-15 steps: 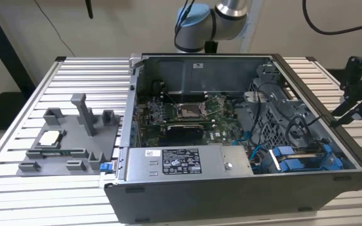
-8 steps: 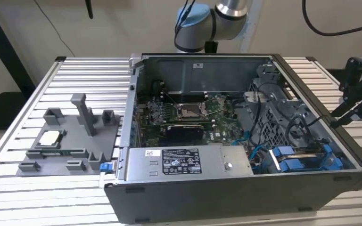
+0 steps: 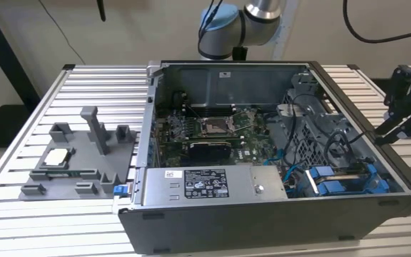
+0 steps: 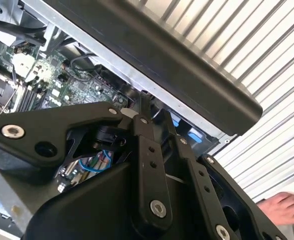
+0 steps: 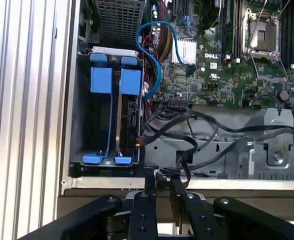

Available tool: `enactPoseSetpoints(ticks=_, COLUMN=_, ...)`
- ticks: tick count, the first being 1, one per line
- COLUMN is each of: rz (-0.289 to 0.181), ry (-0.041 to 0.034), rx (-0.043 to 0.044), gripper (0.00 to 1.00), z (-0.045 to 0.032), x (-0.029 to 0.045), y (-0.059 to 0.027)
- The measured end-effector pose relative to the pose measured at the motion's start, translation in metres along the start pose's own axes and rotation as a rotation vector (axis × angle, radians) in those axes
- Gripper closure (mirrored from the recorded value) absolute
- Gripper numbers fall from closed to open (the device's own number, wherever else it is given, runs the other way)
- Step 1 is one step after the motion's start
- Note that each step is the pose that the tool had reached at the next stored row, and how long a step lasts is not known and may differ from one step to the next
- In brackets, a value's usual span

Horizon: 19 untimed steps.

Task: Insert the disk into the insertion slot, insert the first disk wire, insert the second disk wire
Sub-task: 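Insert the second disk wire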

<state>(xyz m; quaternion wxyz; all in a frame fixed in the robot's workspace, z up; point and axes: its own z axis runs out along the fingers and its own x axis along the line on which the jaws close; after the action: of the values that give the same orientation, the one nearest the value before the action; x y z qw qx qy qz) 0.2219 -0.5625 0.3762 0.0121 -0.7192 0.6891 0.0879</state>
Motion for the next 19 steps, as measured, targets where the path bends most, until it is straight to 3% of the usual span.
enactPoseSetpoints(ticks=2, rz=-0.001, ry=-0.0059, rx=0.0003, gripper=0.73, z=0.0020, x=0.0003, y=-0.0003)
enactPoseSetpoints(ticks=4, rz=-0.002, ry=-0.0192, rx=0.0007, gripper=0.73, z=0.0035, x=0.0005, y=-0.0004)
enactPoseSetpoints(ticks=7, rz=-0.006, ry=-0.0571, rx=0.0020, gripper=0.73, z=0.0047, x=0.0006, y=-0.0006)
enactPoseSetpoints(ticks=11, rz=-0.013, ry=-0.1187, rx=0.0042, gripper=0.73, z=0.0057, x=0.0008, y=-0.0007)
enactPoseSetpoints(ticks=14, rz=-0.017, ry=-0.1503, rx=0.0053, gripper=0.73, z=0.0073, x=0.0010, y=-0.0008)
enactPoseSetpoints(ticks=16, rz=-0.017, ry=-0.1554, rx=0.0053, gripper=0.73, z=0.0084, x=0.0011, y=-0.0008)
enactPoseSetpoints(ticks=18, rz=-0.017, ry=-0.1545, rx=0.0055, gripper=0.75, z=0.0087, x=0.0012, y=-0.0008)
enactPoseSetpoints(ticks=19, rz=-0.017, ry=-0.1524, rx=0.0054, gripper=0.82, z=0.0089, x=0.0013, y=-0.0008)
